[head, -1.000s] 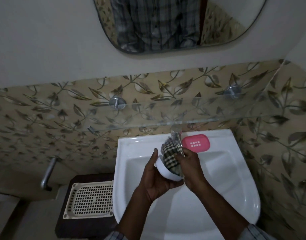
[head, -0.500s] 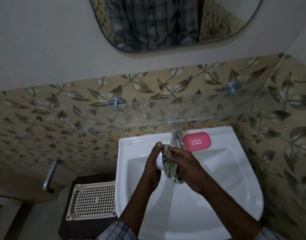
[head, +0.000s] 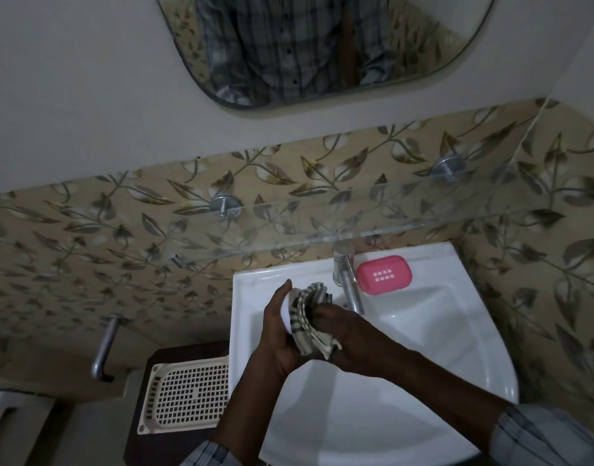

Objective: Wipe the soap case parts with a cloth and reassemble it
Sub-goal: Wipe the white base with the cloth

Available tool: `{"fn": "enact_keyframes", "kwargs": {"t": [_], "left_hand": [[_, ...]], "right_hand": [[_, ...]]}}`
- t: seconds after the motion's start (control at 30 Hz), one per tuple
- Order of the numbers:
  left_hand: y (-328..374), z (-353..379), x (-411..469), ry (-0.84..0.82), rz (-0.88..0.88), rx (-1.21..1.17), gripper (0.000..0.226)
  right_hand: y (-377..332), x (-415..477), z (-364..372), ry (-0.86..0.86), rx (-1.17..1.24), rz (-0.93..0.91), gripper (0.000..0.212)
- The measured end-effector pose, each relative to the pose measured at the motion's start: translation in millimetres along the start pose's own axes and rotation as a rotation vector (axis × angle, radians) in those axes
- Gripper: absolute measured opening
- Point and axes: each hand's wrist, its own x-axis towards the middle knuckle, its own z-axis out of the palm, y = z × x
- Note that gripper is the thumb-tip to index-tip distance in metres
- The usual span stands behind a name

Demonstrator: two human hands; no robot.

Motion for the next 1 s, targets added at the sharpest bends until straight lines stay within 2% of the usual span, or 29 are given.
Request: {"fn": "enact_keyframes", "kwargs": {"t": [0.07, 0.13, 0.2, 0.23, 0.3, 0.4, 0.47, 0.53, 0.63, 0.7, 0.77, 0.83, 0.9, 0.93, 1.0], "left_hand": [[-2, 0, 0, 0.095, -0.067, 0.111, 0.072], [-1, -1, -4, 0.141, -0.143, 0.142, 0.077], [3, -1, -8, 0.158, -0.178, 0.077, 0.083], [7, -2, -10, 0.166, -0.160, 0.034, 0.081], [14, -6, -16, 0.182, -0.096, 0.002, 0.070], [18, -16, -22, 0.190, -0.109, -0.021, 0.078], [16, -16, -22, 0.190, -0.121, -0.003, 0.085], [13, -13, -19, 0.187, -0.121, 0.002, 0.089], [5, -9, -14, 0.168, -0.124, 0.013, 0.083], [0, -1, -10, 0.160, -0.108, 0.098, 0.076], [-5, 9, -5, 0.149, -0.071, 0.128, 0.064], [-11, 14, -5, 0.112, 0.015, 0.119, 0.044], [-14, -5, -6, 0.092, 0.178, 0.126, 0.019], [-10, -16, -4, 0.078, 0.177, 0.062, 0.018], [-3, -21, -10, 0.122, 0.132, 0.034, 0.033]], "right_hand": [[1, -1, 1, 0.099, 0.258, 0.192, 0.019], [3, -3, -2, 0.215, 0.740, 0.468, 0.020], [6, -8, -2, 0.365, 1.160, 0.622, 0.029], [6, -10, -4, 0.450, 1.261, 0.642, 0.031], [8, -14, -15, 0.557, 1.309, 0.643, 0.031], [14, -17, -37, 0.583, 1.176, 0.730, 0.030], [17, -17, -52, 0.603, 0.908, 0.831, 0.023], [11, -13, -62, 0.560, 0.716, 0.820, 0.016], [-14, -10, -50, 0.385, 0.621, 0.785, 0.024], [-31, -8, -25, 0.293, 0.675, 0.821, 0.018], [-45, 1, 12, 0.335, 0.634, 0.841, 0.012], [-57, 7, 45, 0.453, 0.400, 0.767, 0.025], [-66, 2, 63, 0.427, 0.314, 0.593, 0.046], [-62, -5, 66, 0.350, 0.230, 0.449, 0.055], [-40, -20, 62, 0.220, -0.036, 0.095, 0.063]]}}
